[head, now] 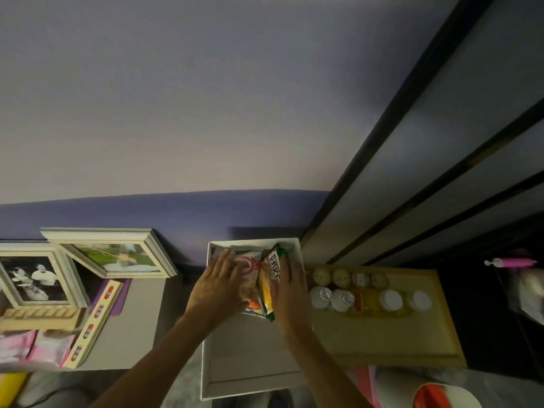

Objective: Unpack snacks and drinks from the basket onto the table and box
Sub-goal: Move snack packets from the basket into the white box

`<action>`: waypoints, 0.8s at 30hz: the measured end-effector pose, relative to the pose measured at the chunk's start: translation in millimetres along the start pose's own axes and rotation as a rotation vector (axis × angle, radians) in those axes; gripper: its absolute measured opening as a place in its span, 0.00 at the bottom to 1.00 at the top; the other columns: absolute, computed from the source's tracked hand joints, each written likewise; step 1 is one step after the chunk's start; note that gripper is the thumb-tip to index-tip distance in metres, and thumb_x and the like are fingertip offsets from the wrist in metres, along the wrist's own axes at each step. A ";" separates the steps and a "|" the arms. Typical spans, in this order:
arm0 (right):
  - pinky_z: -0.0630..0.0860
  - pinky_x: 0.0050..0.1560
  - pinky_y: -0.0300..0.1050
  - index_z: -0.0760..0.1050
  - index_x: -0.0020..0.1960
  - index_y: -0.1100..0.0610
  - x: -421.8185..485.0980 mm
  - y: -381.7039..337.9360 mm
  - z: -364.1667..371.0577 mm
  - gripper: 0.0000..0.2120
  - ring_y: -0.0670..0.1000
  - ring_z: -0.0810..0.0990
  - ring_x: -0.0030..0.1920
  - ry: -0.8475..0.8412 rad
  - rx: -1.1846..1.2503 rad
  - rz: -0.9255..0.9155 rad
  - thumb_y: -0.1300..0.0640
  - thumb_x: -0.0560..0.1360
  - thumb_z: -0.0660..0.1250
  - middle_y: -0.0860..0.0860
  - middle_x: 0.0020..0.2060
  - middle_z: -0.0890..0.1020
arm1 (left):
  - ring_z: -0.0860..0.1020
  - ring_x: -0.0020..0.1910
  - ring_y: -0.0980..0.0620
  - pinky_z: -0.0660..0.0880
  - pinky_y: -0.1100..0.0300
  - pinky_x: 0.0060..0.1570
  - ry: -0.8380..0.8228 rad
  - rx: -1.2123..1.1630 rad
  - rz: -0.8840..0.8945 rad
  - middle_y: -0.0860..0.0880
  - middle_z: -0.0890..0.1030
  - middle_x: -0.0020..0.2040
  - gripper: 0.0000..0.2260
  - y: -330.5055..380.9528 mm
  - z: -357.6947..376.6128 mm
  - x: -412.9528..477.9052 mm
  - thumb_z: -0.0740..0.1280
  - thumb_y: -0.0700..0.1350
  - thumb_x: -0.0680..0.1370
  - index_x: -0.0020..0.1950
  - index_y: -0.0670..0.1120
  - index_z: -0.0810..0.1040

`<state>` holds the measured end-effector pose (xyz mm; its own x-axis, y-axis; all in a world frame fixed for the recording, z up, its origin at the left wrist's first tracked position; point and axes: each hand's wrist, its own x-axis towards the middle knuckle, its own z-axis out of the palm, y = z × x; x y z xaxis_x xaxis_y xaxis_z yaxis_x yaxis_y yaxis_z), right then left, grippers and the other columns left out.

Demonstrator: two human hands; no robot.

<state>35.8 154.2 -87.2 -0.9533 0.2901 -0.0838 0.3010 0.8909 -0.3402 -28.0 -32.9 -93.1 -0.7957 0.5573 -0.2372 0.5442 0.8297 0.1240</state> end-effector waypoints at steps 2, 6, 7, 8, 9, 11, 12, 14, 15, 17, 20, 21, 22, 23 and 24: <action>0.85 0.57 0.58 0.75 0.73 0.62 -1.7 -3.4 -7.2 0.33 0.64 0.80 0.68 0.021 0.032 -0.024 0.53 0.73 0.81 0.62 0.68 0.79 | 0.45 0.84 0.43 0.47 0.41 0.82 0.031 -0.040 0.013 0.43 0.54 0.85 0.50 -0.5 -9.5 -3.1 0.52 0.81 0.72 0.85 0.50 0.55; 0.73 0.73 0.58 0.68 0.80 0.58 -2.2 -12.1 -47.7 0.34 0.60 0.69 0.78 0.043 0.081 -0.062 0.41 0.79 0.68 0.58 0.79 0.70 | 0.42 0.85 0.47 0.41 0.43 0.83 0.161 -0.107 -0.060 0.48 0.49 0.86 0.49 -4.8 -56.0 -12.2 0.46 0.82 0.73 0.85 0.53 0.52; 0.68 0.76 0.55 0.63 0.82 0.55 -0.1 -16.2 -64.2 0.37 0.58 0.63 0.82 0.028 0.075 -0.055 0.37 0.80 0.64 0.55 0.82 0.64 | 0.41 0.85 0.48 0.41 0.44 0.83 0.174 -0.110 -0.073 0.49 0.47 0.86 0.48 -8.7 -70.9 -16.1 0.47 0.81 0.73 0.86 0.53 0.51; 0.63 0.78 0.53 0.58 0.84 0.53 2.5 -20.9 -82.7 0.41 0.56 0.57 0.84 0.000 0.070 -0.038 0.32 0.80 0.61 0.53 0.84 0.58 | 0.40 0.84 0.49 0.40 0.44 0.83 0.183 -0.117 -0.085 0.49 0.45 0.86 0.48 -14.0 -86.1 -20.5 0.48 0.80 0.74 0.86 0.53 0.49; 0.59 0.80 0.52 0.54 0.86 0.52 4.8 -25.8 -102.0 0.44 0.55 0.52 0.85 -0.016 0.057 -0.024 0.28 0.79 0.57 0.52 0.86 0.52 | 0.40 0.84 0.50 0.41 0.45 0.83 0.201 -0.133 -0.095 0.49 0.45 0.86 0.48 -20.3 -100.9 -25.0 0.50 0.80 0.74 0.86 0.52 0.47; 0.55 0.81 0.53 0.47 0.86 0.52 6.5 -36.6 -141.9 0.47 0.55 0.48 0.85 -0.012 0.006 -0.002 0.25 0.78 0.54 0.52 0.86 0.45 | 0.43 0.85 0.50 0.44 0.45 0.83 0.253 -0.172 -0.115 0.49 0.46 0.86 0.49 -33.0 -132.1 -37.3 0.51 0.80 0.74 0.86 0.51 0.47; 0.54 0.81 0.54 0.45 0.86 0.52 5.6 -42.2 -162.1 0.48 0.56 0.48 0.85 -0.011 -0.010 0.016 0.25 0.78 0.53 0.52 0.86 0.44 | 0.45 0.85 0.49 0.45 0.45 0.83 0.280 -0.178 -0.127 0.48 0.48 0.86 0.48 -38.8 -148.1 -44.5 0.52 0.79 0.75 0.86 0.51 0.48; 0.57 0.81 0.57 0.43 0.86 0.52 1.0 -55.1 -202.1 0.48 0.57 0.49 0.85 0.011 -0.005 0.029 0.25 0.78 0.54 0.52 0.86 0.44 | 0.49 0.85 0.48 0.48 0.45 0.83 0.335 -0.184 -0.152 0.48 0.51 0.86 0.48 -47.8 -181.7 -61.2 0.52 0.79 0.75 0.86 0.50 0.51; 0.59 0.81 0.59 0.44 0.86 0.52 -2.7 -61.8 -221.3 0.48 0.58 0.51 0.85 0.027 0.000 0.024 0.25 0.78 0.55 0.52 0.86 0.44 | 0.50 0.85 0.48 0.49 0.45 0.83 0.366 -0.188 -0.163 0.48 0.52 0.86 0.48 -50.5 -199.0 -70.6 0.51 0.79 0.75 0.86 0.50 0.52; 0.61 0.81 0.59 0.45 0.86 0.53 -11.0 -73.1 -257.5 0.48 0.58 0.52 0.84 0.061 0.013 0.010 0.26 0.78 0.57 0.52 0.86 0.46 | 0.52 0.84 0.47 0.51 0.44 0.82 0.424 -0.181 -0.180 0.47 0.55 0.85 0.48 -54.6 -231.0 -90.7 0.51 0.80 0.75 0.85 0.50 0.54; 0.59 0.81 0.56 0.50 0.86 0.57 -28.2 -88.9 -305.7 0.49 0.58 0.55 0.84 0.144 0.001 -0.047 0.27 0.78 0.59 0.55 0.86 0.50 | 0.55 0.84 0.45 0.54 0.43 0.81 0.501 -0.156 -0.231 0.46 0.60 0.84 0.47 -56.8 -272.0 -127.0 0.51 0.79 0.75 0.84 0.50 0.57; 0.59 0.81 0.55 0.51 0.86 0.57 -35.7 -94.1 -319.2 0.49 0.58 0.56 0.84 0.166 0.000 -0.065 0.27 0.78 0.59 0.56 0.85 0.51 | 0.56 0.83 0.45 0.56 0.42 0.81 0.531 -0.154 -0.251 0.46 0.61 0.84 0.47 -55.6 -284.0 -141.2 0.51 0.79 0.75 0.84 0.49 0.58; 0.59 0.81 0.55 0.51 0.86 0.58 -44.8 -99.2 -331.4 0.49 0.58 0.56 0.84 0.178 0.003 -0.079 0.27 0.78 0.59 0.56 0.85 0.52 | 0.58 0.83 0.44 0.57 0.42 0.80 0.562 -0.155 -0.273 0.46 0.63 0.83 0.47 -53.5 -294.7 -156.8 0.51 0.79 0.75 0.84 0.49 0.59; 0.59 0.81 0.54 0.51 0.86 0.58 -54.2 -104.6 -341.9 0.49 0.58 0.55 0.84 0.188 0.008 -0.096 0.27 0.78 0.59 0.56 0.85 0.52 | 0.59 0.82 0.44 0.59 0.42 0.79 0.591 -0.155 -0.296 0.46 0.64 0.82 0.47 -50.4 -304.4 -173.6 0.50 0.79 0.75 0.83 0.49 0.60; 0.59 0.81 0.54 0.52 0.85 0.58 -63.9 -109.7 -350.2 0.49 0.58 0.55 0.84 0.198 0.011 -0.116 0.27 0.78 0.59 0.56 0.85 0.53 | 0.60 0.82 0.44 0.60 0.41 0.79 0.619 -0.156 -0.320 0.46 0.64 0.82 0.46 -46.1 -312.6 -191.9 0.50 0.79 0.75 0.83 0.49 0.60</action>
<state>72.1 160.3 283.5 -0.9580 0.2495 0.1412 0.1881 0.9187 -0.3472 16.5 -168.7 247.8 -0.9401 0.1623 0.2999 0.2512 0.9244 0.2871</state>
